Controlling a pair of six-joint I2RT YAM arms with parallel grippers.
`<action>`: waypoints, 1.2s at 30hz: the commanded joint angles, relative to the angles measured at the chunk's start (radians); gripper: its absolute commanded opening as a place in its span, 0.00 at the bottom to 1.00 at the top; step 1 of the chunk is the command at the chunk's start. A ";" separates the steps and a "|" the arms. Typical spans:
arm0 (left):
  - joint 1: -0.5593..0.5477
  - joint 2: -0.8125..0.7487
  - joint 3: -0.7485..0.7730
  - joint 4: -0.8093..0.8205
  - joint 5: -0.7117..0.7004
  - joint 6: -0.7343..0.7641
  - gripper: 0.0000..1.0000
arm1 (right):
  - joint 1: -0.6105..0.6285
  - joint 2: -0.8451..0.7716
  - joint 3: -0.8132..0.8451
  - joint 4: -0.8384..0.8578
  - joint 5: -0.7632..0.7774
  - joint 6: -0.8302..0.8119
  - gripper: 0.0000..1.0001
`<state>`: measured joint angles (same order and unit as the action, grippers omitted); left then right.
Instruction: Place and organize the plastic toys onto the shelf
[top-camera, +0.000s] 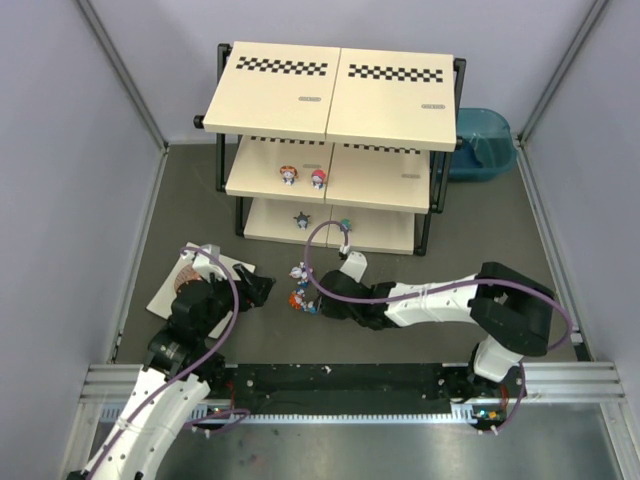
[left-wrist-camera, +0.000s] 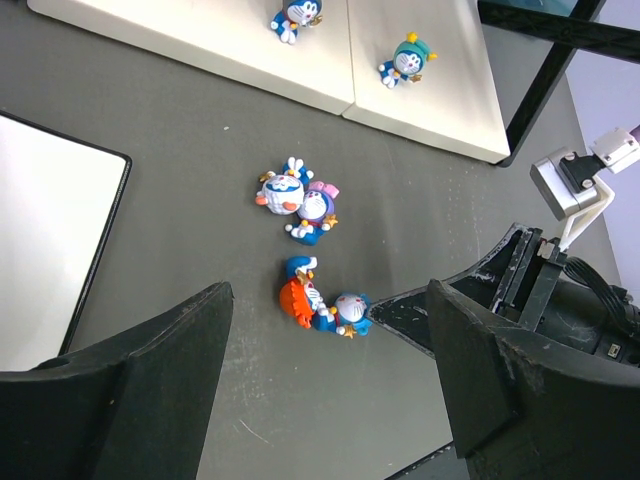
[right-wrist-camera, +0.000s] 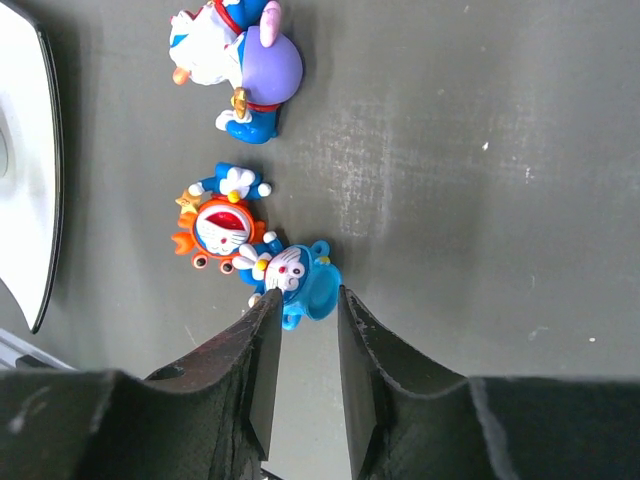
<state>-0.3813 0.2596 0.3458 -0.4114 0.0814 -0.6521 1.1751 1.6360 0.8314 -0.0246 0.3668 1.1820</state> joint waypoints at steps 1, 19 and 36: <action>-0.002 0.016 0.019 0.049 0.006 0.020 0.83 | -0.014 0.016 -0.003 0.066 -0.011 0.010 0.28; -0.002 0.027 0.015 0.052 0.012 0.025 0.83 | -0.023 0.022 -0.029 0.110 -0.039 0.015 0.15; -0.002 0.020 0.022 0.036 0.017 0.023 0.83 | -0.022 -0.054 -0.121 0.251 -0.052 -0.079 0.00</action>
<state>-0.3813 0.2844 0.3458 -0.4046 0.0895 -0.6407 1.1618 1.6447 0.7700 0.1390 0.3180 1.1767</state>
